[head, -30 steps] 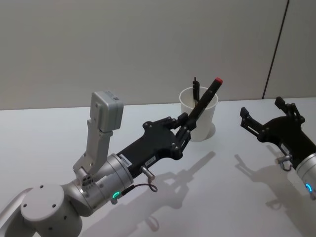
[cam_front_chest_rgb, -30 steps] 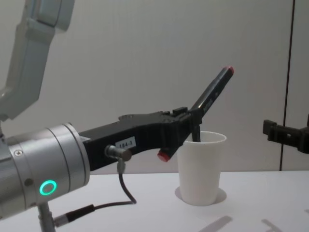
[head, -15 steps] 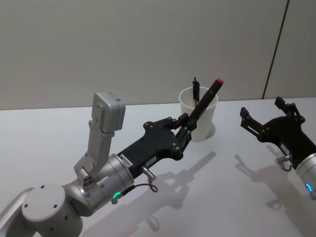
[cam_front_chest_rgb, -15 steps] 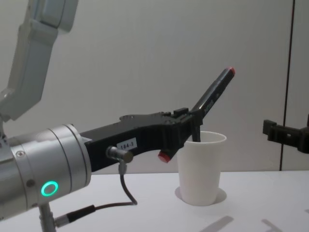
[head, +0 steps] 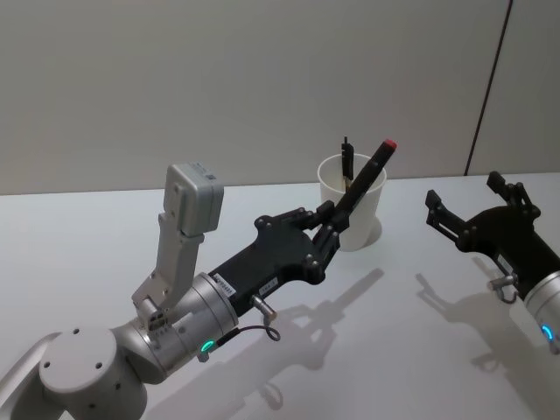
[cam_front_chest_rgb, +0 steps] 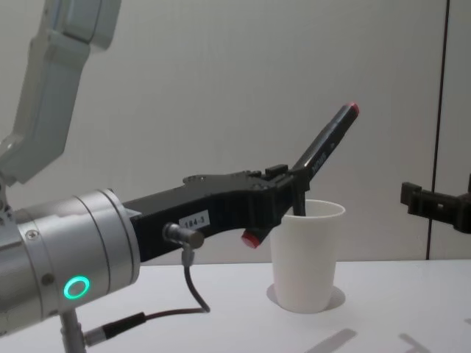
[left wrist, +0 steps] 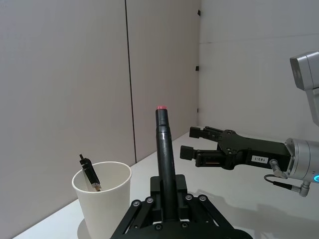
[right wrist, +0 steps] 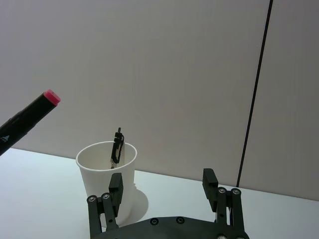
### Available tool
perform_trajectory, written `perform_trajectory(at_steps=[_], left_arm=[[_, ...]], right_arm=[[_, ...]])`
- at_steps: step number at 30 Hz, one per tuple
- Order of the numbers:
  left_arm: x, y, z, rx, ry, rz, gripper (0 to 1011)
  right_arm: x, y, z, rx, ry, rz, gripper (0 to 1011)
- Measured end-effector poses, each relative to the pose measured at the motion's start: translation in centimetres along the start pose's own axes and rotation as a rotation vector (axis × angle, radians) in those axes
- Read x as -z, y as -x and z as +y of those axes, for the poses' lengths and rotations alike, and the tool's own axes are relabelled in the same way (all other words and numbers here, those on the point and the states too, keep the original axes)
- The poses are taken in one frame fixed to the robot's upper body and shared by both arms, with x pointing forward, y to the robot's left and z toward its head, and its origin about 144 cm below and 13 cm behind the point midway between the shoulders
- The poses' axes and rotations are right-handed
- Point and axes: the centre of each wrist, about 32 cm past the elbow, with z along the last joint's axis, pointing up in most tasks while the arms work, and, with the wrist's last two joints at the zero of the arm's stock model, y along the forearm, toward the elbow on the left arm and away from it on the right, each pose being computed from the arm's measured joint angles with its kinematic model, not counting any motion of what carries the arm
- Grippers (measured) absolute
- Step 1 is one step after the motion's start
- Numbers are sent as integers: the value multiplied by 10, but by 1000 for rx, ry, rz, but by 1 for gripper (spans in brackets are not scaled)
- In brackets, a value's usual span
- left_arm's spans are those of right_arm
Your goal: Place the pen into the pen holder.
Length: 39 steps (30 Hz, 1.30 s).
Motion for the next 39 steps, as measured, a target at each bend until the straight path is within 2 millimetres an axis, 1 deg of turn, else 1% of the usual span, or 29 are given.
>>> perform_trajectory(at_steps=[39], left_arm=[[0, 0, 0, 0, -1, -1, 170]], right_arm=[[0, 0, 0, 0, 0, 0, 1001]])
